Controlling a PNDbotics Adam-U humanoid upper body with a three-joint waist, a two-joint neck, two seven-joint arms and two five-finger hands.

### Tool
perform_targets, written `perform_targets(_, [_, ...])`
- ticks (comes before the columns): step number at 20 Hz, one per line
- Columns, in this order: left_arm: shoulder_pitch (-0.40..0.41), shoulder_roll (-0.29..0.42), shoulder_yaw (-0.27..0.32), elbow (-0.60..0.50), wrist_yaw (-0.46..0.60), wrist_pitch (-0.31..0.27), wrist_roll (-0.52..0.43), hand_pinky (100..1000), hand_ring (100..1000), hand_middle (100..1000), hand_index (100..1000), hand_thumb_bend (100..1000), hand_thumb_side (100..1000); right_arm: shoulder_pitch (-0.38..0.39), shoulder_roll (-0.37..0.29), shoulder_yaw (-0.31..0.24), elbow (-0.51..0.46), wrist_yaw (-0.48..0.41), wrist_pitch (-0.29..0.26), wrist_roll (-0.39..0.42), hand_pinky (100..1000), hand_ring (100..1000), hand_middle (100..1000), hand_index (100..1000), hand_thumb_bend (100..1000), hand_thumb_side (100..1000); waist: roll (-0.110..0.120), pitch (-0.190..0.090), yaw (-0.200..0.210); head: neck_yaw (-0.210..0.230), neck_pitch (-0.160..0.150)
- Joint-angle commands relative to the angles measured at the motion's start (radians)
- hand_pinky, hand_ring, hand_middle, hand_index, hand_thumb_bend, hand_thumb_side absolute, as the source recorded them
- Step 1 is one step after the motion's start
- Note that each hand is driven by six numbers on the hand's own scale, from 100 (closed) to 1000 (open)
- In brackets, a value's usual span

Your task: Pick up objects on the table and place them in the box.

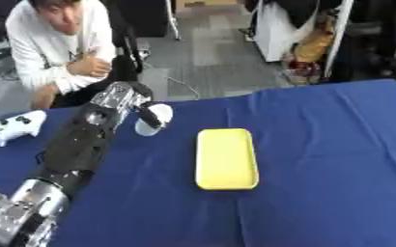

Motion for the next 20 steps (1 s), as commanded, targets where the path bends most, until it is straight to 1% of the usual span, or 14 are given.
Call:
perform_targets(1, [-0.013,0.045,-0.03,-0.059,0.033,-0.039,-0.001,297,100,100,332,100,774,-0.007,-0.016,-0.008,-0.016,0.004,0.0,0.0,372,587,642,827,100,871,-0.002,-0.013,0.001,-0.012,0.004])
perform_targets(9, [-0.005,0.063,-0.101,-0.153,0.118,-0.116,-0.022,296,100,100,332,100,779,-0.008,-0.017,-0.006,-0.016,0.003,0.0,0.002,372,588,642,827,100,870,-0.001,-0.013,-0.001,-0.007,0.007])
perform_targets(20, [-0.001,0.06,-0.161,-0.22,0.255,-0.174,-0.065,274,100,100,334,100,812,-0.012,-0.015,-0.005,-0.016,0.0,-0.002,0.003,372,588,643,827,100,870,0.002,-0.013,-0.007,-0.009,0.005])
